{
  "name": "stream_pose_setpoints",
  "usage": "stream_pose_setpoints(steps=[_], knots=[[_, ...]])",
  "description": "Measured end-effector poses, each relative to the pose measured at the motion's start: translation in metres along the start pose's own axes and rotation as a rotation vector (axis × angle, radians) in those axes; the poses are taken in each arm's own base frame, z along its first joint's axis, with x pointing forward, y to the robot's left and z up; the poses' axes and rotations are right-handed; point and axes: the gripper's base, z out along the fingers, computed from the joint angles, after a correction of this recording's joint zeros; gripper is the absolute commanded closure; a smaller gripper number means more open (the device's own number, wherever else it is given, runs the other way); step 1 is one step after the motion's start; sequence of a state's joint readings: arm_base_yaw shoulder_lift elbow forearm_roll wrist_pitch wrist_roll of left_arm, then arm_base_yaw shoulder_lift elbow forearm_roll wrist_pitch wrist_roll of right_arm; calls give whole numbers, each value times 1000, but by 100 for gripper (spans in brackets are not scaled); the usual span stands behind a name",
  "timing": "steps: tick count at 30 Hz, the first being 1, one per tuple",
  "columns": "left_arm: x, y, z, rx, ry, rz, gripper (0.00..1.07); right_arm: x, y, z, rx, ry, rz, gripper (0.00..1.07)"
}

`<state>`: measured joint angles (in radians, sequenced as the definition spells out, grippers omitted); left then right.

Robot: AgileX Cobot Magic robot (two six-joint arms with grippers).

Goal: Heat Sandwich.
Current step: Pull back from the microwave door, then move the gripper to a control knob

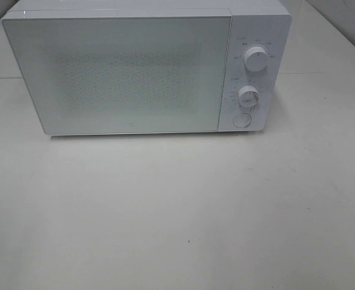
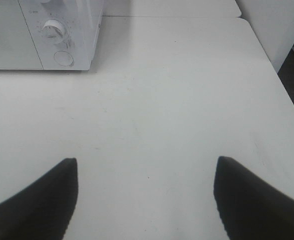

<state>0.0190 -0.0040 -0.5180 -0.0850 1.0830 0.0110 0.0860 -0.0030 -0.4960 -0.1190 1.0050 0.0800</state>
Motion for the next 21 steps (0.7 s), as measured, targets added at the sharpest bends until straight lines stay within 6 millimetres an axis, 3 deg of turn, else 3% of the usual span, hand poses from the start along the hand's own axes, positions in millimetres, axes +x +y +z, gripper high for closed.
stream_pose_setpoints(steps=[21], knots=[[0,0,0,0,0,0,7,0,0,0,0,0,0,35]])
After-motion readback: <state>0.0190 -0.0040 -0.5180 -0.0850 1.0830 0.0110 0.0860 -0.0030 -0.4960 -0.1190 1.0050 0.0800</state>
